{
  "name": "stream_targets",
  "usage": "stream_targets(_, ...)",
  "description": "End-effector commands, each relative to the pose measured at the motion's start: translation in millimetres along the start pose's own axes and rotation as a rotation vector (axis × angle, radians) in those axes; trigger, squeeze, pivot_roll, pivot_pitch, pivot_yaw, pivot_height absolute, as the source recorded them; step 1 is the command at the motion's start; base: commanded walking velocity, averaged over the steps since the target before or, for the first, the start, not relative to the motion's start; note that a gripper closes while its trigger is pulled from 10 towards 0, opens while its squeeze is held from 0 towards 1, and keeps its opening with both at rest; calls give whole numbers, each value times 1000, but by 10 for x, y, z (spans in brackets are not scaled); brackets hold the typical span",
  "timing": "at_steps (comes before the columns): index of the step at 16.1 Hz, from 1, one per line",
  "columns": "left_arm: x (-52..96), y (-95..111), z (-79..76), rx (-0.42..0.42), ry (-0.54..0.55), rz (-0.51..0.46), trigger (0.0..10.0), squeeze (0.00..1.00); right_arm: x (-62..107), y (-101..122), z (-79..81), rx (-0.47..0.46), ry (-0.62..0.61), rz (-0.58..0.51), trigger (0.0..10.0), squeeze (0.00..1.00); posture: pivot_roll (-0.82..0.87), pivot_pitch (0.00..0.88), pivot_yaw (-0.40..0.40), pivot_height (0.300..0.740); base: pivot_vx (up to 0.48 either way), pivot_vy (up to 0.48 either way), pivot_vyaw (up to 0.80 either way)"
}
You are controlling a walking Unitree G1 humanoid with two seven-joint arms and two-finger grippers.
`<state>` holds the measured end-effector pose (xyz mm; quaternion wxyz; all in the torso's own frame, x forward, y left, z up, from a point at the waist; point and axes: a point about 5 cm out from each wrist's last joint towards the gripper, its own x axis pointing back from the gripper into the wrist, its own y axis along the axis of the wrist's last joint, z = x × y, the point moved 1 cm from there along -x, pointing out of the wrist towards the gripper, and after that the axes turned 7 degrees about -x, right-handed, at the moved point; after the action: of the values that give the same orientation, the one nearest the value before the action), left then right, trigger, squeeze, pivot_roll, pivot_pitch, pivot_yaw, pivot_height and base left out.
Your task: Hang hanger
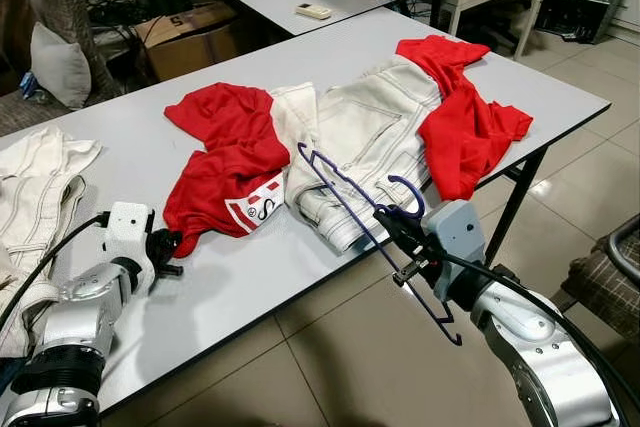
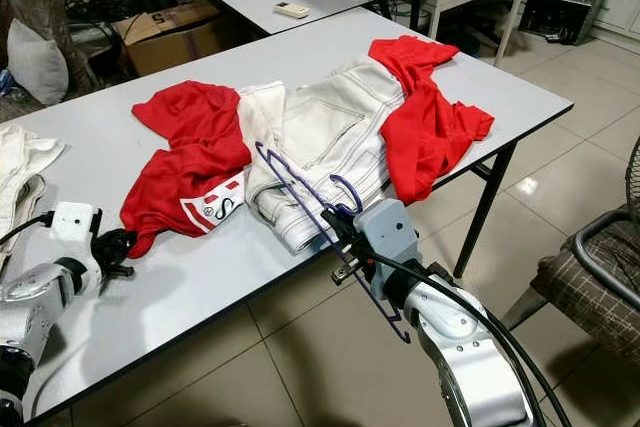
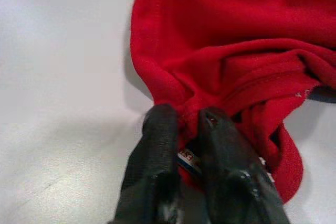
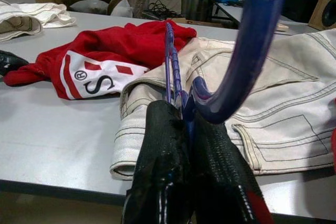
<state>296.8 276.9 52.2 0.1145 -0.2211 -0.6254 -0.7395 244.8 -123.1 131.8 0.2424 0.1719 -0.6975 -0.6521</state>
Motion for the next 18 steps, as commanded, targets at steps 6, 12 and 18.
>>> stream_targets(6,48,9,1,-8,-18,-16,0,0,-6,41,33,32,28,-19,10000,0,-92,0,131,740,0,0,0)
stream_targets(12,149,928,30,-208,-36,-293,0,0,86,175,72,29,195,-58,10000,0,-79,0,126,740,0,0,0)
stream_targets(18,463,1539,4,-626,-42,-352,0,0,133,280,187,-9,353,-68,10000,0,-71,0,110,740,0,0,0)
